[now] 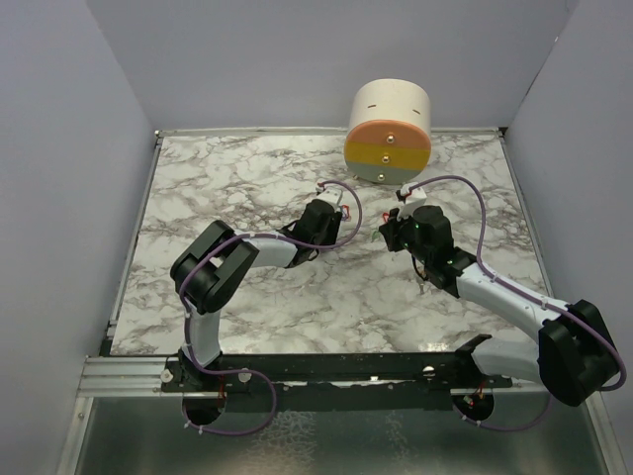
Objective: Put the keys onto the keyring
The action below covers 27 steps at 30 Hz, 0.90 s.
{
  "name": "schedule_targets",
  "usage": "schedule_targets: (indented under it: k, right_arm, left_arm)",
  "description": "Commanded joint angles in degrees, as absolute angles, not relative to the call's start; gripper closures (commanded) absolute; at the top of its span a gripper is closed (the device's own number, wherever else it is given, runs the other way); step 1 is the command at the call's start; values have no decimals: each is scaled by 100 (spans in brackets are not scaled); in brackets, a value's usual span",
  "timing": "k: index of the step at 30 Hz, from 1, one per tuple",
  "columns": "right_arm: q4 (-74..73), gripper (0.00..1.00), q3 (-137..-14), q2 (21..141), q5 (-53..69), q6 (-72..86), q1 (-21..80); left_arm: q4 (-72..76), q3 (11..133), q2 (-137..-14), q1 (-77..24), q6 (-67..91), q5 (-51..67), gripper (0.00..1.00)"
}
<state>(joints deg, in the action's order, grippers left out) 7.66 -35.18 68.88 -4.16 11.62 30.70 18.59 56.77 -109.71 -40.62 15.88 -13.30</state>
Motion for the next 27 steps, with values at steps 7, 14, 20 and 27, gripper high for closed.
schedule_targets:
  k: [7,14,20,27]
  right_arm:
    - [940,99,-3521,6821,-448,1068,3094]
    - [951,99,-3522,6837,-447,1076,3096]
    - [941,99,-3517,6821,-457,1079,3094]
    - [940,99,-3513,6814,-457,1072,3094]
  left_arm:
    - [1521,5746,-11164,-4087,1459,-1766,55]
    - [1529,5769,-11273,-4087,1450,-1758,59]
    - [1530,5778,-11322,-4087,1459,-1755,62]
    - [1520,5691,-11238,-4094,1537,-1706,95]
